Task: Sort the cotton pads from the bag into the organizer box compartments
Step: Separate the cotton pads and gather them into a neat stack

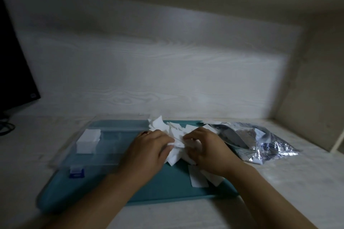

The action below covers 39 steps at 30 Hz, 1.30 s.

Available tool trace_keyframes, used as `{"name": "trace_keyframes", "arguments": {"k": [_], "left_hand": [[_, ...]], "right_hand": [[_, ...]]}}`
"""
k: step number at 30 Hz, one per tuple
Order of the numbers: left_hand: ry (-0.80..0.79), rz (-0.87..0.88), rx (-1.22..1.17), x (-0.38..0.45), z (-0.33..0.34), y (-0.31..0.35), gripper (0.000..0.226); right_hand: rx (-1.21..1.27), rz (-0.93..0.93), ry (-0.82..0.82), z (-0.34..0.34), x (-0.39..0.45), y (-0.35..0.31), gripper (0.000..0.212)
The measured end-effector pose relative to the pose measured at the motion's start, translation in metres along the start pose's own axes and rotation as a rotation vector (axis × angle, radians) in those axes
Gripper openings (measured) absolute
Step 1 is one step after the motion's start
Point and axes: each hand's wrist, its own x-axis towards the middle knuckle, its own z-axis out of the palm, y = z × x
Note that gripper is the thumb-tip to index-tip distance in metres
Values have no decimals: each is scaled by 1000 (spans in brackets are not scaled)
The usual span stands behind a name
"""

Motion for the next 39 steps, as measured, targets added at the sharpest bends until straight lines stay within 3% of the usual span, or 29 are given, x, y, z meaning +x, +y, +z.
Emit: {"name": "trace_keyframes", "arguments": {"k": [5,8,13,17,20,24,26,31,36,39], "left_hand": [[189,-49,-116,-3,-1,4,31],[263,47,-71,-4,-8,3,30],[4,259,-9,-12,-17,3,24],[1,445,137,-35,-26,3,25],[4,376,116,-45,-34,-5,23],[-289,257,142,-44,-33,11,41],[-333,221,63,-46,-30,17,51],[-266,213,-27,-50,-28,22,42],[-35,170,-56,-50,-31,17,27],[69,123,-63,-48,-34,14,29]], "right_hand": [[-21,-15,-7,-2,0,3,32],[-27,-38,12,-6,-1,2,22],[-32,-30,60,-9,-3,-5,11],[10,-27,127,-7,-4,-10,28],[-5,-72,101,-3,-4,-13,46],[-38,3,28,8,-2,-16,59],[-64,33,-16,13,1,-15,63],[-64,70,-25,23,8,-11,63],[-74,-103,138,24,10,-9,23],[-130,-85,213,19,9,-9,11]]}}
